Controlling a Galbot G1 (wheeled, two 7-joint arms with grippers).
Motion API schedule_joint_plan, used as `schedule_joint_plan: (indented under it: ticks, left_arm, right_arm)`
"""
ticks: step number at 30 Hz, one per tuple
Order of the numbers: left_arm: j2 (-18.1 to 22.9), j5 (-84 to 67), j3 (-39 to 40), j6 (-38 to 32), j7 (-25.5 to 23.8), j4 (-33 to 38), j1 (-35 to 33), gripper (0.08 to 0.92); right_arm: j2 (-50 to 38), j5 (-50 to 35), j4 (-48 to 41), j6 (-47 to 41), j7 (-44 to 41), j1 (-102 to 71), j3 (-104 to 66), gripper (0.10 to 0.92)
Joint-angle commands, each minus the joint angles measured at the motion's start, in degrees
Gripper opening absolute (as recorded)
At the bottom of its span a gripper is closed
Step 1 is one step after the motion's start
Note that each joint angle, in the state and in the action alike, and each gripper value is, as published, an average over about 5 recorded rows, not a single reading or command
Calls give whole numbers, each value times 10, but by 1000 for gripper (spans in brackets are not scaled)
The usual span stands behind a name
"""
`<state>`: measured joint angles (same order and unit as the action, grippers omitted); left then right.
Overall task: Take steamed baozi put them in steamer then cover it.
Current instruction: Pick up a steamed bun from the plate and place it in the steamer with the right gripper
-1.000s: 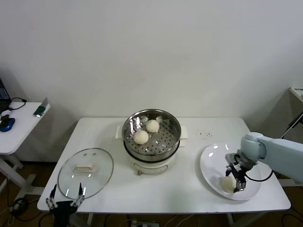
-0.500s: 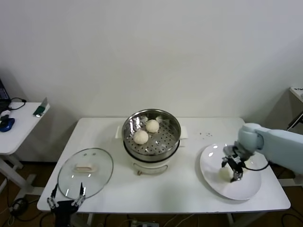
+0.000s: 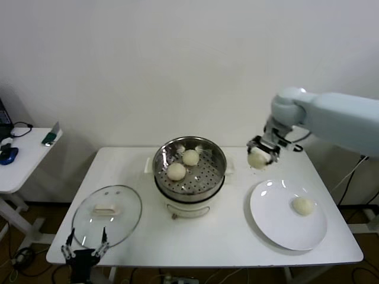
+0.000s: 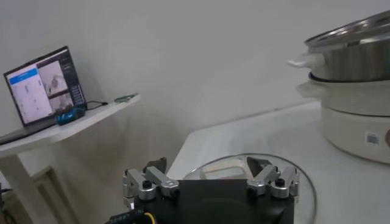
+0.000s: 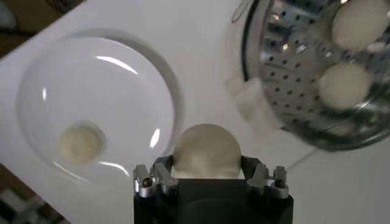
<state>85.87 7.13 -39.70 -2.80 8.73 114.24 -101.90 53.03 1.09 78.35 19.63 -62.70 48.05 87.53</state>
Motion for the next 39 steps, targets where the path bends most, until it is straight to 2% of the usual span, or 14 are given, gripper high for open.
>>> schedule_joint_plan:
  ticks: [1,15,35,39]
  left_arm:
    - [-14,-1,7,0,-2,4,2,823]
    - [-35,-16,6,10,-5,10,19,823]
    - [-43,-32,6,13,-7,-4,37,823]
    - [-42,-32,6,13,-7,-5,36,823]
  right_arm:
    - [194,29,-42,113,-9,38,-29,722]
    - [316,32,-87,101,-16,-80,-8,727]
    - [314,57,-104,85,-10,-148,5,732]
    - [311,80,-104,88,-1,-143,-2,785]
